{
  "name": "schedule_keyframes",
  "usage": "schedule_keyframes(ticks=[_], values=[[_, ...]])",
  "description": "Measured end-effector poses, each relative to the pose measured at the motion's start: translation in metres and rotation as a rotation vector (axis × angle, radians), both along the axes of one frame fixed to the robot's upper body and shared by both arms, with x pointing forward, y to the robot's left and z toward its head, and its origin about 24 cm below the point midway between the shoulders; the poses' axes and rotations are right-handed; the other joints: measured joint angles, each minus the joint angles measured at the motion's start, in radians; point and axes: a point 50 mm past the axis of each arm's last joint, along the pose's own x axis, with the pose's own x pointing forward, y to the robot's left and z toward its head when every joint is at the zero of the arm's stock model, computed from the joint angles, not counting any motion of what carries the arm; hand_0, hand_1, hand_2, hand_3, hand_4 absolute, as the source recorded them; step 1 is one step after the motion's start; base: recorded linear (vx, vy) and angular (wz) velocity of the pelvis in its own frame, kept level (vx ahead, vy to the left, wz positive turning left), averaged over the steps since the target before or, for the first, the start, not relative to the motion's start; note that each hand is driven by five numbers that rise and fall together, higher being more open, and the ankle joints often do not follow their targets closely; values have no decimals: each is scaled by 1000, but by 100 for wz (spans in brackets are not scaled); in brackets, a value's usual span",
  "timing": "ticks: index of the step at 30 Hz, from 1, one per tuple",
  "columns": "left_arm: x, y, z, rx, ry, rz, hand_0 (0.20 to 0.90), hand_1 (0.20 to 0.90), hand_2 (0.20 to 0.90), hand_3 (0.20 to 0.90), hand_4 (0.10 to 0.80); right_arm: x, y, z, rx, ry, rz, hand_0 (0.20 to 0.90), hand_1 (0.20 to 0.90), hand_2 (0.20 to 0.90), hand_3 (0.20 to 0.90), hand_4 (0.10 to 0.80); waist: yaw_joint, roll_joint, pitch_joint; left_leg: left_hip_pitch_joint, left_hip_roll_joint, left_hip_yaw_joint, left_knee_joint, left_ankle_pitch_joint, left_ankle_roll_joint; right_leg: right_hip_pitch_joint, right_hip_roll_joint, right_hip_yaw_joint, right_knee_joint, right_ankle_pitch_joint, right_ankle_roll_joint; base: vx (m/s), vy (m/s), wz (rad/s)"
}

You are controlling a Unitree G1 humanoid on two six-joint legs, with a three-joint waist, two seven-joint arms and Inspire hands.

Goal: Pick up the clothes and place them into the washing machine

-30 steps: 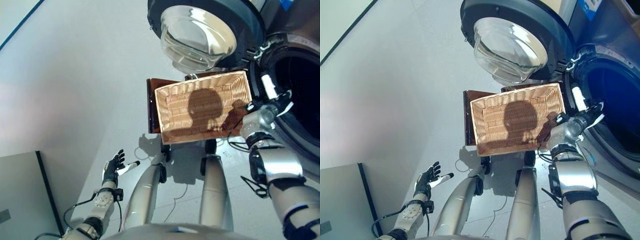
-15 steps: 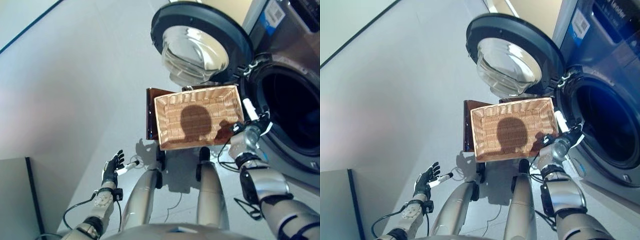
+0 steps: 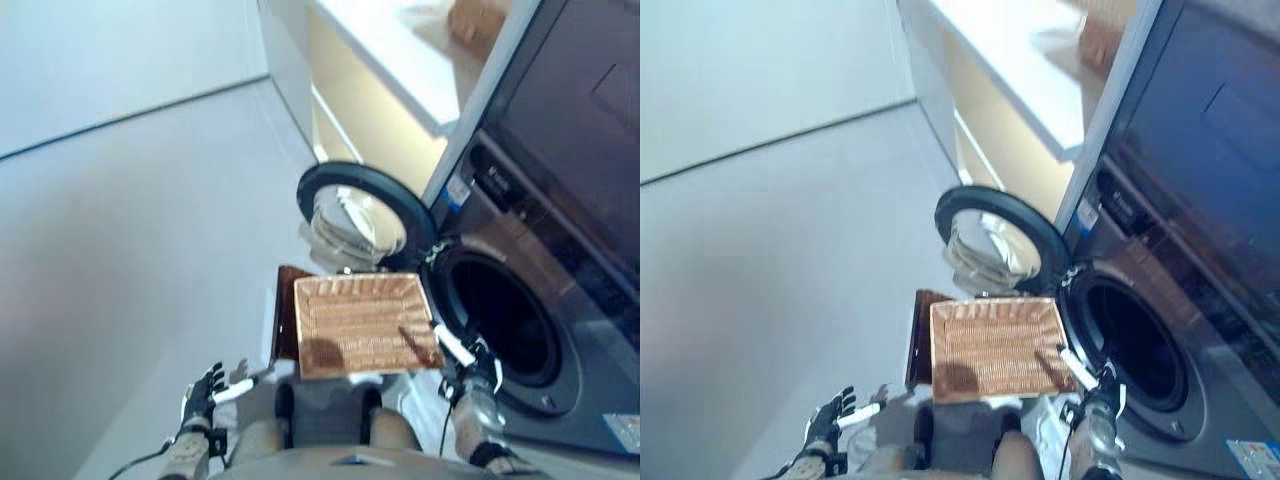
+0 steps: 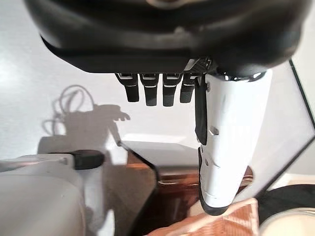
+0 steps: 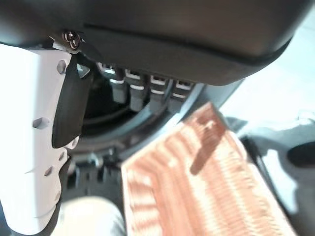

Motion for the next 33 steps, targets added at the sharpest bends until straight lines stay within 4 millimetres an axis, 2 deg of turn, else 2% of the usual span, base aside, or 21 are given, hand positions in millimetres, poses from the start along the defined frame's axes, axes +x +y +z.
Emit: schedule_keyframes(ticks=[2, 9, 16, 22, 28, 30, 33], values=[[-11, 1, -3, 1, 39, -15, 900, 900, 900, 900, 800, -23, 6, -11, -3, 114, 71, 900, 900, 900, 900, 800, 1, -8, -57, 32, -2, 8, -26, -3, 5, 32, -1, 0, -30, 3, 7, 55, 11, -5], [-36, -2, -10, -24, 166, -126, 900, 900, 900, 900, 800, -92, 22, -34, -103, 552, 515, 900, 900, 900, 900, 800, 0, -7, -116, 130, -7, 21, -66, -12, 17, 150, 0, 5, -123, 27, 26, 36, 7, -6], [-60, -6, -15, -71, 287, -180, 900, 900, 900, 900, 800, -93, 14, -34, -177, 638, 632, 900, 900, 900, 900, 800, 5, 6, -144, 171, -5, 39, -75, -27, 20, 189, 0, 20, -139, 27, 29, 16, -10, -5], [-63, -7, -16, -90, 311, -183, 900, 900, 900, 900, 800, -90, 12, -33, -176, 642, 619, 900, 900, 900, 900, 800, 0, 9, -149, 171, -3, 36, -70, -26, 20, 189, -2, 23, -127, 25, 27, -22, -68, -1], [-60, -6, -16, -90, 301, -171, 900, 900, 900, 900, 800, -84, 14, -33, -185, 620, 639, 900, 900, 900, 900, 800, -1, 7, -147, 141, 0, -1, -19, -22, 11, 192, 13, 18, -113, 17, 14, -156, -168, 13], [-64, -6, -16, -92, 309, -158, 900, 900, 900, 900, 800, -83, 14, -33, -184, 617, 630, 900, 900, 900, 900, 800, 2, 10, -142, 125, 7, -21, -7, -15, 3, 192, 28, 16, -109, 16, 12, -198, -155, 36], [-62, -6, -16, -92, 308, -158, 900, 900, 900, 900, 800, -84, 14, -33, -184, 615, 630, 900, 900, 900, 900, 800, 1, 13, -139, 101, 23, -50, -7, -16, -17, 188, 48, 16, -109, 5, -8, -192, -66, 39]])
